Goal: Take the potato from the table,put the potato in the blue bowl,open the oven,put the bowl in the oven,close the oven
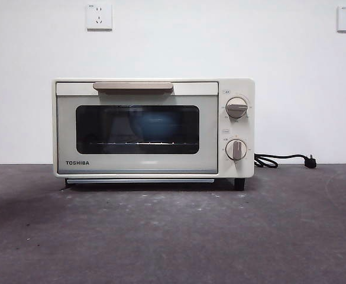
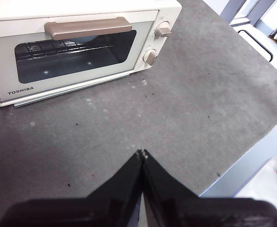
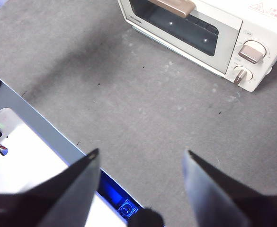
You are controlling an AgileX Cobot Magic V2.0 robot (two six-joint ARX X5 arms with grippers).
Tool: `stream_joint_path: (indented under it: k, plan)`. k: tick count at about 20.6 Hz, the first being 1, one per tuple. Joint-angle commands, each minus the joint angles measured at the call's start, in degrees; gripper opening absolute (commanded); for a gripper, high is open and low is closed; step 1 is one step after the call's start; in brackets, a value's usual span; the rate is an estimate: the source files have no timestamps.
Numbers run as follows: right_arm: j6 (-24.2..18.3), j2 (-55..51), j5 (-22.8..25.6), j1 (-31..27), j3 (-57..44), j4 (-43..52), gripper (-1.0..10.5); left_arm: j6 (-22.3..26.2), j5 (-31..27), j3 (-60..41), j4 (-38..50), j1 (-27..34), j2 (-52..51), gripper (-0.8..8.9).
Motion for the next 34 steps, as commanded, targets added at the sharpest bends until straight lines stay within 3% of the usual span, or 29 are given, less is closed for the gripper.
stream_joint_path:
  k: [1,27,31,34]
  plan:
    - [-1.2,0.1,-0.2,0.1,-0.2,-0.9,0.1,0.9,0.5,-0.2,0.2,-0.2,0.1,-0.08]
    - [0.6,0.0,0.0,0.0,-0.1,-0.8,0.0,1.0,0.4,-0.2,0.4,-0.2,0.3,-0.05]
    - [0.6,0.0,0.0,0.0,-0.1,-0.8,0.0,7.5,-6.4,-0.3,3.5,-0.2,0.3,-0.04]
    - [0.6,0.0,0.0,0.0,-0.1,-0.8,0.0,13.3,-10.1,-0.6,11.6,0.2,0.1,-0.04]
